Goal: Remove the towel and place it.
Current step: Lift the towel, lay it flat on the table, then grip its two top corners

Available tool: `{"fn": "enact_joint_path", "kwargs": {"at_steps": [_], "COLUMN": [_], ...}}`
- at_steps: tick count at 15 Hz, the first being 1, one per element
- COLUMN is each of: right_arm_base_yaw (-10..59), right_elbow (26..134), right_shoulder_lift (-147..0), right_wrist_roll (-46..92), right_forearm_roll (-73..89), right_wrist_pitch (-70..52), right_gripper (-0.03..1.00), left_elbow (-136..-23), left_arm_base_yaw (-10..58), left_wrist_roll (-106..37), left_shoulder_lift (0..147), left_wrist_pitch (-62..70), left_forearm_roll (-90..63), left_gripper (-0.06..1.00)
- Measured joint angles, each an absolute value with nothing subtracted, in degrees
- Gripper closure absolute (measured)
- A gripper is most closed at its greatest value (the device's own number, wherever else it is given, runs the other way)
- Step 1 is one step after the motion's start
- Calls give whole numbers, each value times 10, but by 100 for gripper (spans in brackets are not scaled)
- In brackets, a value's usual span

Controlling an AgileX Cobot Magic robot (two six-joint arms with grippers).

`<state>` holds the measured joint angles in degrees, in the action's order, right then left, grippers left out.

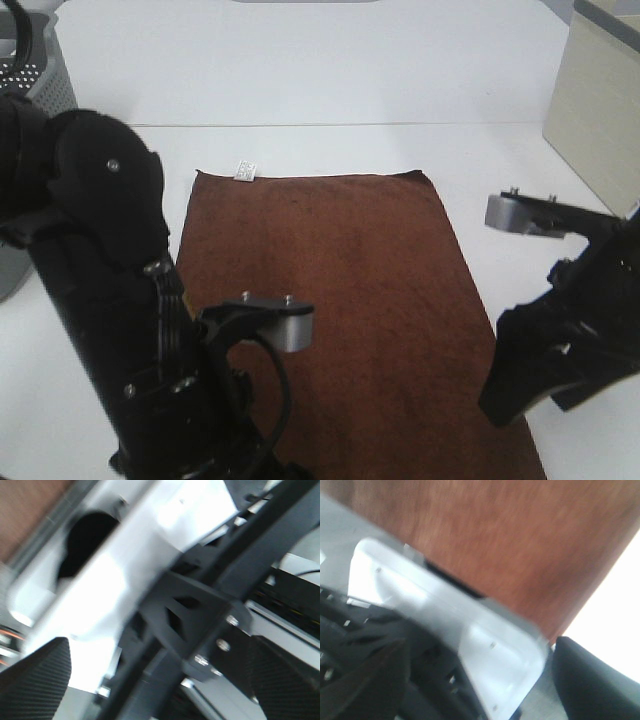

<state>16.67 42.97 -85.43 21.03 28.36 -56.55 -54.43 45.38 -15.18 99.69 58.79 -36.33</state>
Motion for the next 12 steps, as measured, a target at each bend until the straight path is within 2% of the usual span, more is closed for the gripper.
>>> {"fn": "enact_joint_path", "kwargs": {"at_steps": [2, 5, 6, 7, 9, 10, 12], "right_arm_base_yaw": [135, 39, 31, 17, 17, 17, 17], "right_elbow": [496, 604, 621, 678, 741, 829, 868], "right_shoulder_lift": [-857, -905, -917, -967, -1018, -1081, -1116], "right_wrist_roll": [172, 163, 163, 169, 173, 174, 176], "right_forearm_roll": [256, 246, 246, 240, 233, 232, 232], "right_wrist_pitch": [-566, -574, -575, -578, -579, -579, -579], "right_gripper": [21, 21, 20, 17, 14, 13, 13], "left_elbow": [-612, -706, -723, -767, -808, -862, -886], "left_arm_base_yaw": [415, 307, 286, 223, 171, 107, 88], "left_wrist_roll": [-129, -109, -109, -109, -108, -108, -108], "left_shoulder_lift": [997, 1003, 1008, 1034, 1070, 1126, 1155], "left_wrist_pitch": [601, 598, 597, 595, 593, 591, 591], "left_forearm_roll": [-291, -221, -211, -192, -179, -167, -167], "left_gripper": [8, 8, 8, 8, 8, 8, 8]}}
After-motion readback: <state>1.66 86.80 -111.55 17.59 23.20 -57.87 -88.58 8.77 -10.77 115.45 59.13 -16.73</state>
